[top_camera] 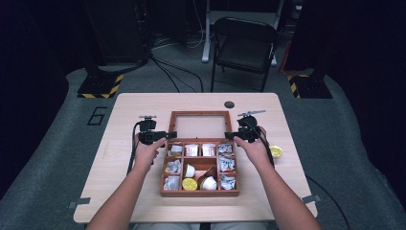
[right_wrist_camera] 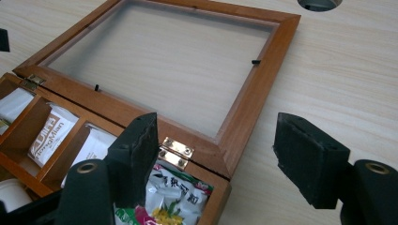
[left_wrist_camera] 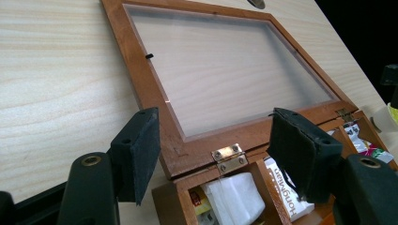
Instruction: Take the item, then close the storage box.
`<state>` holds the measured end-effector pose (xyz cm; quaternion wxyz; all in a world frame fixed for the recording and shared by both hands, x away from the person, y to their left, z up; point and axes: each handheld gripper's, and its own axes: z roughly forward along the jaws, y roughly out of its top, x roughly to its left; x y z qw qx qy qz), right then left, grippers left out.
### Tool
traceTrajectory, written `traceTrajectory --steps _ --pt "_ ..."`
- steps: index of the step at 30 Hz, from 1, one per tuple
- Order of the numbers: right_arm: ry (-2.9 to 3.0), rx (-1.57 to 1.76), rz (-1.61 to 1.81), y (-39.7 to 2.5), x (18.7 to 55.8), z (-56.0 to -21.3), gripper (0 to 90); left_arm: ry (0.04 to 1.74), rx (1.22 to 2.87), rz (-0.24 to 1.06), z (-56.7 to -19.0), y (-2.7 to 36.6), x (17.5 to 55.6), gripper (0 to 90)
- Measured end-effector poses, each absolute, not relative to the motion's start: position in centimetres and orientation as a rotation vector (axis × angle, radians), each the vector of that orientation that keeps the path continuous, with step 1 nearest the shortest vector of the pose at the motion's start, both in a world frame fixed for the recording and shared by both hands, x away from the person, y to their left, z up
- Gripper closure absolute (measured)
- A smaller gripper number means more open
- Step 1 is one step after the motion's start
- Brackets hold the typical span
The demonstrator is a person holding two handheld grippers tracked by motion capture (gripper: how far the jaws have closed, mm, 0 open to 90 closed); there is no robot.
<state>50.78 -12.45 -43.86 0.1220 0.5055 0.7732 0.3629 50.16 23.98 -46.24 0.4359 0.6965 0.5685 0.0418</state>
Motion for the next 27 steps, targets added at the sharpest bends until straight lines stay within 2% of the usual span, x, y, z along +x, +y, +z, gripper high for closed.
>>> traceTrajectory --steps 27 --pt "2.267 1.574 1.082 -11.6 53.3 -45.9 29.3 1.478 1.746 0.086 -48.7 23.2 52.0 31.9"
